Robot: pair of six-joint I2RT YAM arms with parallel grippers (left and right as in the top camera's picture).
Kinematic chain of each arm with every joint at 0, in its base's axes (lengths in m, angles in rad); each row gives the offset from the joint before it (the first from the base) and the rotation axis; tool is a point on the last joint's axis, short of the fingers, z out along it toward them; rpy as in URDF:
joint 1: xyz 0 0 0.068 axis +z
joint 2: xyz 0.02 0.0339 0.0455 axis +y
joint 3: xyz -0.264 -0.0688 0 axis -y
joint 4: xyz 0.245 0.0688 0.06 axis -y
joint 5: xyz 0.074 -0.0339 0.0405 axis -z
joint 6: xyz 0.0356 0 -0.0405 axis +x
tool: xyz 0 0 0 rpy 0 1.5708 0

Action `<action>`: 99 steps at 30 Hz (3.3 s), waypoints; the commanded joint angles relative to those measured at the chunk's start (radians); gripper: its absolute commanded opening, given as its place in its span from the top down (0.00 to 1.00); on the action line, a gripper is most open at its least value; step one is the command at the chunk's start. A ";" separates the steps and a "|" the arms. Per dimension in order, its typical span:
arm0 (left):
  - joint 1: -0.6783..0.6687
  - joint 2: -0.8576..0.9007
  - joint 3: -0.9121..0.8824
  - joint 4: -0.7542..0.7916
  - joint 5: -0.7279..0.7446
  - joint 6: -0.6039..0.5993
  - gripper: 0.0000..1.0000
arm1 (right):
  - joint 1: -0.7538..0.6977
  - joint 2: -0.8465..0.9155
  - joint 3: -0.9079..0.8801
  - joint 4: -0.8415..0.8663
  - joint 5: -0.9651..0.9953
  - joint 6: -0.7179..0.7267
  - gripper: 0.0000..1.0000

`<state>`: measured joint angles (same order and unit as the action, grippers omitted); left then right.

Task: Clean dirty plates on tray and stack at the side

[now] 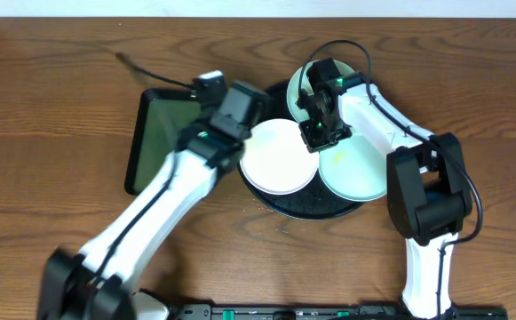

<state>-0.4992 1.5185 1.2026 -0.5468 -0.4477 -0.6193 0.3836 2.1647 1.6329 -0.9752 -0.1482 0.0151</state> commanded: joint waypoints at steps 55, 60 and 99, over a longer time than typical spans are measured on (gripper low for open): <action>0.394 -0.132 -0.008 -0.275 0.257 0.241 0.92 | 0.116 -0.343 -0.013 0.118 0.420 -0.040 0.99; 0.394 -0.132 -0.008 -0.275 0.257 0.241 0.92 | -0.145 -0.341 -0.014 0.098 0.073 -0.027 0.99; 0.394 -0.065 -0.008 -0.260 0.257 0.241 0.92 | -0.684 -0.184 -0.013 0.229 -0.397 0.104 0.44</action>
<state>-0.1112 1.4532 1.2015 -0.8074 -0.1856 -0.3912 -0.3893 2.0441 1.6199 -0.7544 -0.4637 0.0891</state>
